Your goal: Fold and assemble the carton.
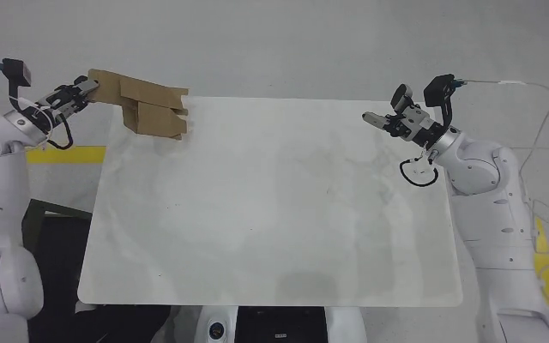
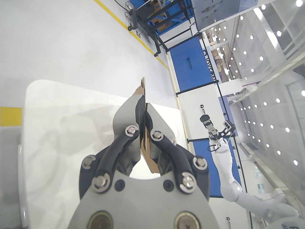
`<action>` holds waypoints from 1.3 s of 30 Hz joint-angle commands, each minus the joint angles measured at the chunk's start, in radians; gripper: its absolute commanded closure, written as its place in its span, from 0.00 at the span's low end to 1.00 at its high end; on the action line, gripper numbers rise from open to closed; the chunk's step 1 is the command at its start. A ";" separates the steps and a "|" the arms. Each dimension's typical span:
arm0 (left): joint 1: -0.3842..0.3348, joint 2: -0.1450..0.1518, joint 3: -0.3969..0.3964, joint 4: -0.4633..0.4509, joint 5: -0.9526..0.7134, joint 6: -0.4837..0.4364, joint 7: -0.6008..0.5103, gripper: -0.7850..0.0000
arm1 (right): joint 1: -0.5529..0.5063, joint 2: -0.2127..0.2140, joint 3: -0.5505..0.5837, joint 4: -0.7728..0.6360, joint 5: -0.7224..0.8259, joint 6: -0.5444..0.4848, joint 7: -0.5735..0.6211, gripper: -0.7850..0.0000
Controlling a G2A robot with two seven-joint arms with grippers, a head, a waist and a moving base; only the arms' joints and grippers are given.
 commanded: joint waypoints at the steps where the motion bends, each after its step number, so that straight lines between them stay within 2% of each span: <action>1: -0.010 -0.018 0.027 -0.018 -0.021 0.014 0.014 1.00 | 0.000 0.000 0.000 0.000 0.000 0.000 0.000 0.00; 13: -0.087 -0.135 0.217 -0.076 -0.074 0.050 0.115 1.00 | 0.000 0.000 0.000 0.000 0.000 0.000 0.000 0.00; 24: -0.097 -0.227 0.353 -0.116 -0.196 0.004 0.041 1.00 | 0.000 0.000 0.000 0.000 0.000 0.000 0.000 0.00; 32: -0.050 -0.252 0.396 -0.160 -0.277 -0.027 -0.078 1.00 | 0.000 0.000 0.000 0.000 0.000 0.000 0.000 0.00; 34: -0.027 -0.250 0.403 -0.194 -0.288 -0.014 -0.091 1.00 | -0.020 -0.001 -0.012 -0.009 0.028 0.011 0.004 0.00; 39: 0.034 -0.230 0.407 -0.300 -0.299 0.008 -0.113 1.00 | -0.009 -0.002 -0.054 0.026 0.165 -0.019 0.105 0.00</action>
